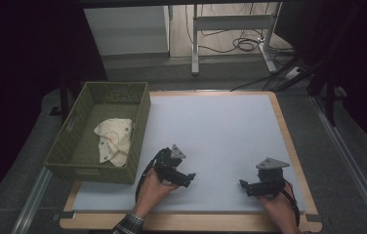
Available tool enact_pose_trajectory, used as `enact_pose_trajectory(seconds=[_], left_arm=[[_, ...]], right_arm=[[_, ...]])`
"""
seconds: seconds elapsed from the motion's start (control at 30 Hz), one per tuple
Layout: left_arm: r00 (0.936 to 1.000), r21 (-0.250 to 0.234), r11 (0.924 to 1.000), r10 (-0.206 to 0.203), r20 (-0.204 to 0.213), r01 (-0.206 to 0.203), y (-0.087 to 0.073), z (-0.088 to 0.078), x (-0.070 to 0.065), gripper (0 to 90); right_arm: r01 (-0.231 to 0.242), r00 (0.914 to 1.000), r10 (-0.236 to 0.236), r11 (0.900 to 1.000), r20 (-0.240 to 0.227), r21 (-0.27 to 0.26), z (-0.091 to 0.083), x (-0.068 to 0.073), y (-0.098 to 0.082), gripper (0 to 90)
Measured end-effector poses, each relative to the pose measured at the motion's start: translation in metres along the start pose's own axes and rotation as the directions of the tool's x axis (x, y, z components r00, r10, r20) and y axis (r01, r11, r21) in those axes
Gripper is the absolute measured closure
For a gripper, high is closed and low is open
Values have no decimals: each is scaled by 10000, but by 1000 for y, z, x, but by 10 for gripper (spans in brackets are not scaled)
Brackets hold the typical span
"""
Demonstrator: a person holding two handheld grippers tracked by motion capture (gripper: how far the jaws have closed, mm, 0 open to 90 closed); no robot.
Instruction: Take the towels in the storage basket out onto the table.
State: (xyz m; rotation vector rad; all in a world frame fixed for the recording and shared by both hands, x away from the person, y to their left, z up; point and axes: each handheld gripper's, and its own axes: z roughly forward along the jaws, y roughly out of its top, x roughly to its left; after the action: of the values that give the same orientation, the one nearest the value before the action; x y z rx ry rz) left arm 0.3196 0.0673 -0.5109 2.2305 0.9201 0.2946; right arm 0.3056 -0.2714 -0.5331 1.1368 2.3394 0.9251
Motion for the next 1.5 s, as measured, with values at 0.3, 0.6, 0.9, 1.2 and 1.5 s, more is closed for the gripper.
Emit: enact_pose_trajectory(seconds=[0.3, 0.6, 0.9, 1.2, 1.5], left_arm=[[9986, -92, 9993, 358, 380, -354, 26, -3, -1, 21], [9974, -14, 9987, 513, 512, -513, 53, -13, 4, 12], [9979, 47, 9984, 557, 335, -559, 70, -24, 18, 8], [9986, 22, 9986, 531, -12, -531, 86, -45, 40, 6], [9990, -13, 10000, 61, -452, -61, 91, -66, 70, 5]], right_arm=[[-9, 10000, 9, 10000, -6, 1, 0, 0, 0, 3], [-10, 10000, 10, 10000, -12, -3, 0, 0, 0, 3], [-2, 10000, 2, 10000, -14, 0, 0, 0, 0, 3], [-22, 10000, 22, 10000, -15, -21, 0, 0, 0, 3], [-23, 10000, 23, 10000, -17, -24, 0, 0, 0, 3]])
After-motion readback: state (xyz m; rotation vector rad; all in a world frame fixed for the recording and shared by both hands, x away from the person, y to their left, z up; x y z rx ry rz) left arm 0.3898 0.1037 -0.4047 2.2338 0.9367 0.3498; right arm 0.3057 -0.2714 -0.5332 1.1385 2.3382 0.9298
